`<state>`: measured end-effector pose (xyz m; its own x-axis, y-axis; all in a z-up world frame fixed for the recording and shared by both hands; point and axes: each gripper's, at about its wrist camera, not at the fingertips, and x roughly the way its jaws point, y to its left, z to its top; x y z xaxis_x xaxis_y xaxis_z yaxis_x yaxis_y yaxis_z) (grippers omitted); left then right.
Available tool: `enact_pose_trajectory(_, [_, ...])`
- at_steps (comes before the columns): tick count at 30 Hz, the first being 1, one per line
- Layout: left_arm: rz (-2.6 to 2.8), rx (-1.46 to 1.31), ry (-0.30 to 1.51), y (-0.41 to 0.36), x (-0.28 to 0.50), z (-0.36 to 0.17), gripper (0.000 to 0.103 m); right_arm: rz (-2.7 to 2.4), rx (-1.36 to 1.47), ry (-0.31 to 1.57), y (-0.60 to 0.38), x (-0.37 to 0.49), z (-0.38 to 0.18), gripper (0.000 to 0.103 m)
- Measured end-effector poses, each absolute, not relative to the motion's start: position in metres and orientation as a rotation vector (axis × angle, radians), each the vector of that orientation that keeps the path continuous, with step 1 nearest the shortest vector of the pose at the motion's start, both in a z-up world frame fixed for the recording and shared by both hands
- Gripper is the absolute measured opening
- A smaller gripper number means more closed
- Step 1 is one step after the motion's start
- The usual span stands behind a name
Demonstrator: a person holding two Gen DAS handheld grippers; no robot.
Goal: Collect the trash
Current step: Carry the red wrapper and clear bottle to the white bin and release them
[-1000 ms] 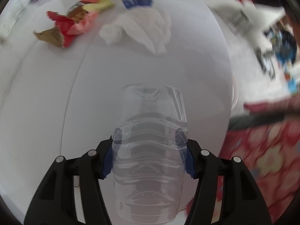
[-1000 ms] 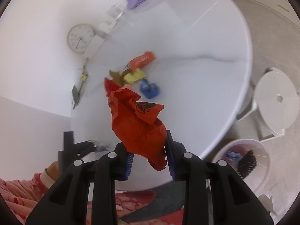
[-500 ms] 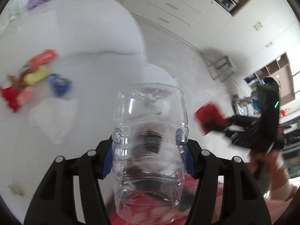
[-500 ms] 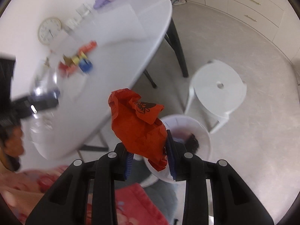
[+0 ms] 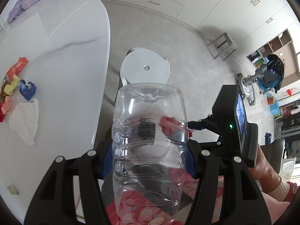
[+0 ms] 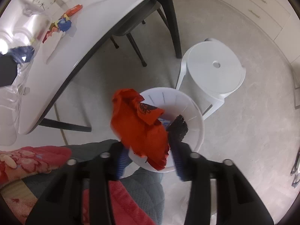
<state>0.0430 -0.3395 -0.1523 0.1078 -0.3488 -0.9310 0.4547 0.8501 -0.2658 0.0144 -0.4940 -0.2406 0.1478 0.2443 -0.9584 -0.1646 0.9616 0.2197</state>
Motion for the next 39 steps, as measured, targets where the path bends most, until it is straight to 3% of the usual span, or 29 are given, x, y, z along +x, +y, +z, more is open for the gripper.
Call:
enact_pose_trajectory(1, [-0.592, 0.104, 1.340, -0.341, 0.042, -0.153, 0.059, 0.284, 0.077, 1.386, -0.496, 0.014, -0.240, 0.069])
enact_pose_trajectory(3, [-0.592, 0.114, 1.338, -0.341, 0.043, -0.153, 0.059, 0.246, 0.096, 1.358, -0.506, 0.015, -0.233, 0.081])
enact_pose_trajectory(6, [-0.590, 0.120, 1.338, -0.344, 0.040, -0.153, 0.059, 0.193, 0.152, 1.329, -0.526, 0.018, -0.223, 0.090])
enact_pose_trajectory(20, [-0.679, 0.173, 1.454, -0.386, 0.035, -0.188, 0.059, -0.058, 0.318, 1.267, -0.622, 0.004, -0.193, 0.092])
enact_pose_trajectory(21, [-0.678, 0.179, 1.471, -0.389, 0.034, -0.193, 0.062, -0.067, 0.326, 1.268, -0.624, 0.001, -0.193, 0.092])
enact_pose_trajectory(22, [-0.666, 0.192, 1.493, -0.394, 0.033, -0.200, 0.074, -0.073, 0.332, 1.269, -0.627, -0.001, -0.193, 0.092])
enact_pose_trajectory(24, [-0.642, 0.213, 1.513, -0.399, 0.031, -0.207, 0.086, -0.079, 0.345, 1.276, -0.633, -0.006, -0.194, 0.092])
enact_pose_trajectory(30, [-0.608, 0.233, 1.512, -0.409, 0.029, -0.211, 0.090, -0.076, 0.343, 1.283, -0.637, -0.009, -0.194, 0.092])
enact_pose_trajectory(39, [-0.434, 0.146, 1.328, -0.372, 0.042, -0.150, 0.095, 0.021, 0.298, 1.167, -0.616, 0.003, -0.143, 0.092])
